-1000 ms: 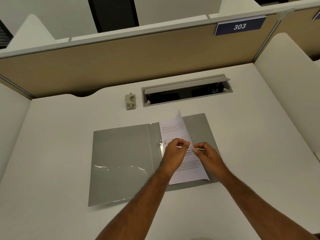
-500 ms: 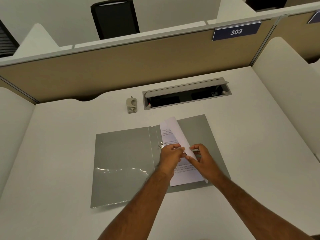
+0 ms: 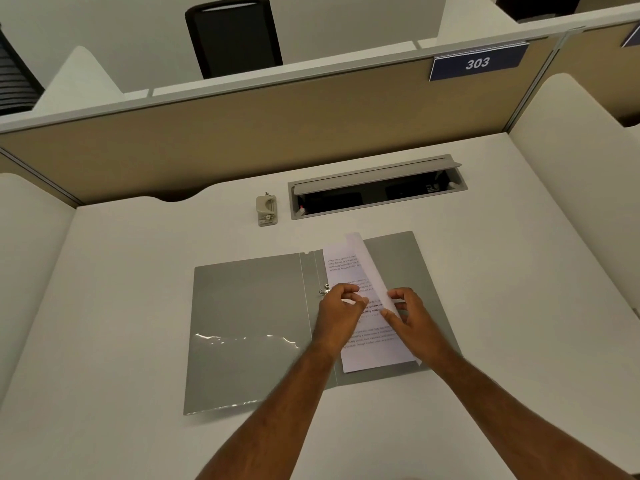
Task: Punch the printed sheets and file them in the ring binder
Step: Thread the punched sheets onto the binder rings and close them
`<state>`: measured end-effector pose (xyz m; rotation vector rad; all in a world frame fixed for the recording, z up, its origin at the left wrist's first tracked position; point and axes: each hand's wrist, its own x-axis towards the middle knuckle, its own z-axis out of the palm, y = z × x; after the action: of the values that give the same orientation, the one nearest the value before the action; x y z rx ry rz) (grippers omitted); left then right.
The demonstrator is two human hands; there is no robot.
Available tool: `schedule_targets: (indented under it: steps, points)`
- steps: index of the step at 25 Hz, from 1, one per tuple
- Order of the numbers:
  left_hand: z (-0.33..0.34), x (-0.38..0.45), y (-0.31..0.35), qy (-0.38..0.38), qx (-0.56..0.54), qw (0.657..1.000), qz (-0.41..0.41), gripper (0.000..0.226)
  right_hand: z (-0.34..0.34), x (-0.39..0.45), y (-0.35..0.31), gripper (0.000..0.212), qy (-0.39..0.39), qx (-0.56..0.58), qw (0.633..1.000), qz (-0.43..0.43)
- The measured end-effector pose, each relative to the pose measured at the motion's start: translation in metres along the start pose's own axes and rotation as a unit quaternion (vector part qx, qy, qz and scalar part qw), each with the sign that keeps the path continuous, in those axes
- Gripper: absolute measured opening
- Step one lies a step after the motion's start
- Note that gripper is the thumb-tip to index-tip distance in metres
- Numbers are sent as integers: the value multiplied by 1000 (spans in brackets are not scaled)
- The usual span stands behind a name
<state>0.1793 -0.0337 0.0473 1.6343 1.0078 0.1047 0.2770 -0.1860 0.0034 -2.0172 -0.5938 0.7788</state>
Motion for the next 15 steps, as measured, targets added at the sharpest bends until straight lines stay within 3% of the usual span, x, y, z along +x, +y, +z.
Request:
schedule_targets:
  steps: [4,9,12,15]
  points:
    - [-15,2,-11,26,17,1000,2,12,-11,-1,-1,33,16,15,999,24]
    - [-40,3,-29,84,18,996,4,7,-23,-5,-4,52,61,-25,997,41]
    - [-55,7,-46,57,118,991,37,34,-22,-2,4,63,122,-146,981,37]
    - [-70,13,-57,-11,212,976,53,65,-14,2,6,64,71,-167,983,-20]
